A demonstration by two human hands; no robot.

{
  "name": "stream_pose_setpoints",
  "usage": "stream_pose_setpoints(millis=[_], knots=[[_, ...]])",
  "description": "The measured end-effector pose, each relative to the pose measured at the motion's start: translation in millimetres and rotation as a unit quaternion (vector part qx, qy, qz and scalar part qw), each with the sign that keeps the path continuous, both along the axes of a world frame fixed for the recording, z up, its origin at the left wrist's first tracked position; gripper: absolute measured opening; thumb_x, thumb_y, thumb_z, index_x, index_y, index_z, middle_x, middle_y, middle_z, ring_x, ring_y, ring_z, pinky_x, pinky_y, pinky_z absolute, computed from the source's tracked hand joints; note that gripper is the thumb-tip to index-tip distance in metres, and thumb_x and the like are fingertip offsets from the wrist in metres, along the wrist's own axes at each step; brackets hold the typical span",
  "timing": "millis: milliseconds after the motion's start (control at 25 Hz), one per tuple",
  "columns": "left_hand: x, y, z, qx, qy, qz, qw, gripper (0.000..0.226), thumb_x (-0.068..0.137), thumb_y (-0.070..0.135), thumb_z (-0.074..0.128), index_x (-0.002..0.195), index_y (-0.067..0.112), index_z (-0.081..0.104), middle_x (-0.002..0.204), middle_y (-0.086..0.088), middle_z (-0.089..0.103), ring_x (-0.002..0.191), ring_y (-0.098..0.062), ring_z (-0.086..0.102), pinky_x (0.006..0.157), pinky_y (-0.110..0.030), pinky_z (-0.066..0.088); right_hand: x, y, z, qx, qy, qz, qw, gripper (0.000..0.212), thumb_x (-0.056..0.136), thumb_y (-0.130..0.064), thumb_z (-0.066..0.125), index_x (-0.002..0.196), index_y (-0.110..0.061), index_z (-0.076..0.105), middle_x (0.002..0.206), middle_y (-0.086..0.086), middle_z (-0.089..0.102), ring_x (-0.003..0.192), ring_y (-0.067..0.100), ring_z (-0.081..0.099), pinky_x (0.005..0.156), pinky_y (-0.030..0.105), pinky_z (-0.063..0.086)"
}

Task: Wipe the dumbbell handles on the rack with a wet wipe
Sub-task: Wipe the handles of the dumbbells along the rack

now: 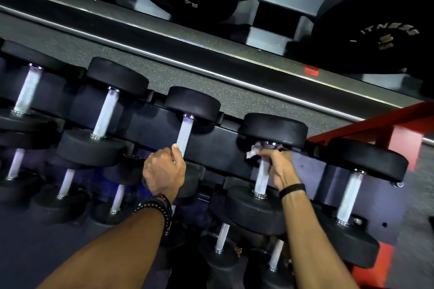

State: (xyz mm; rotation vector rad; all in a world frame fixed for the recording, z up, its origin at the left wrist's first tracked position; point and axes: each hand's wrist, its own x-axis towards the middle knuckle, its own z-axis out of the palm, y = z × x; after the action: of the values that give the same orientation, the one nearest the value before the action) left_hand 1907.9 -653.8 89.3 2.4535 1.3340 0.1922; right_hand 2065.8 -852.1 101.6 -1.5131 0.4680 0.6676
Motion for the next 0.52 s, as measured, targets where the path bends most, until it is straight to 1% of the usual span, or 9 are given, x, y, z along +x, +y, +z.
stream_pose_setpoints(millis=[80,120,200,240,280,320,360,440,520], knots=[[-0.2,-0.1,-0.7,0.003,0.002,-0.002,1.0,0.053,0.094,0.035,0.038,0.064,0.0,0.063,0.065,-0.02,0.064,0.063,-0.04,0.06,0.059,-0.042,0.047,15.5,-1.6,-7.8,0.039,0.12,0.054,0.991,0.02,0.076,0.005,0.069,0.078,-0.015,0.066,0.061,-0.006,0.067,0.051,0.009,0.058,0.051,0.025,0.05],[-0.1,0.3,-1.0,0.002,0.004,-0.002,1.0,0.054,0.095,0.036,0.036,0.064,0.0,0.062,0.065,-0.019,0.064,0.063,-0.039,0.06,0.059,-0.042,0.047,21.7,-3.3,-12.6,0.033,0.145,0.078,0.986,0.019,0.079,0.002,0.069,0.077,-0.017,0.065,0.058,-0.008,0.064,0.044,0.006,0.052,0.049,0.024,0.05],[-0.8,0.1,-1.8,0.001,0.002,-0.001,1.0,0.055,0.095,0.037,0.034,0.064,0.0,0.062,0.065,-0.018,0.064,0.064,-0.039,0.06,0.06,-0.042,0.046,22.4,-0.2,-20.8,0.03,0.132,0.063,0.989,0.017,0.08,0.001,0.07,0.078,-0.015,0.064,0.056,-0.007,0.061,0.034,0.003,0.041,0.044,0.02,0.046],[-0.7,0.2,-2.0,0.003,-0.002,-0.001,1.0,0.055,0.095,0.036,0.034,0.063,0.0,0.062,0.065,-0.018,0.064,0.064,-0.039,0.06,0.06,-0.042,0.046,18.7,3.8,-23.0,0.022,0.108,0.028,0.993,0.013,0.08,0.001,0.069,0.08,-0.012,0.065,0.057,-0.003,0.061,0.033,0.004,0.041,0.041,0.019,0.044],[-0.4,0.9,-2.1,0.005,-0.006,-0.001,1.0,0.055,0.095,0.036,0.035,0.063,0.0,0.061,0.065,-0.019,0.064,0.063,-0.039,0.06,0.06,-0.042,0.046,14.0,6.7,-26.1,-0.012,0.061,-0.004,0.998,0.007,0.08,-0.004,0.071,0.084,-0.008,0.066,0.06,0.001,0.063,0.035,0.006,0.047,0.041,0.019,0.044],[-0.5,0.9,-2.2,0.008,-0.012,-0.001,1.0,0.054,0.095,0.035,0.035,0.063,0.0,0.061,0.064,-0.019,0.064,0.063,-0.039,0.06,0.059,-0.042,0.046,8.8,7.3,-27.5,-0.09,-0.007,-0.01,0.996,0.016,0.077,-0.018,0.076,0.085,-0.007,0.067,0.066,0.005,0.067,0.044,0.011,0.058,0.046,0.023,0.05],[-0.7,0.8,-1.9,0.009,-0.016,0.0,1.0,0.054,0.095,0.035,0.036,0.063,0.0,0.061,0.064,-0.019,0.063,0.062,-0.04,0.06,0.059,-0.042,0.046,4.8,4.8,-30.3,-0.216,-0.08,0.012,0.973,0.034,0.07,-0.037,0.08,0.085,-0.008,0.07,0.073,0.009,0.071,0.059,0.018,0.066,0.055,0.029,0.055],[-1.1,-0.2,-0.7,0.009,-0.02,0.005,1.0,0.053,0.095,0.034,0.037,0.063,0.0,0.061,0.064,-0.02,0.063,0.062,-0.04,0.06,0.059,-0.042,0.046,-4.6,-3.1,-31.1,-0.438,-0.189,0.039,0.878,0.055,0.063,-0.06,0.078,0.082,-0.008,0.072,0.079,0.018,0.072,0.078,0.035,0.067,0.068,0.04,0.055],[-0.9,0.0,-1.1,0.005,-0.026,0.01,1.0,0.053,0.095,0.034,0.037,0.063,0.0,0.061,0.064,-0.02,0.063,0.062,-0.04,0.06,0.059,-0.042,0.046,-15.0,-6.2,-28.4,-0.483,-0.28,0.031,0.829,0.058,0.07,-0.06,0.076,0.076,-0.002,0.068,0.071,0.023,0.067,0.07,0.041,0.064,0.064,0.041,0.049]])
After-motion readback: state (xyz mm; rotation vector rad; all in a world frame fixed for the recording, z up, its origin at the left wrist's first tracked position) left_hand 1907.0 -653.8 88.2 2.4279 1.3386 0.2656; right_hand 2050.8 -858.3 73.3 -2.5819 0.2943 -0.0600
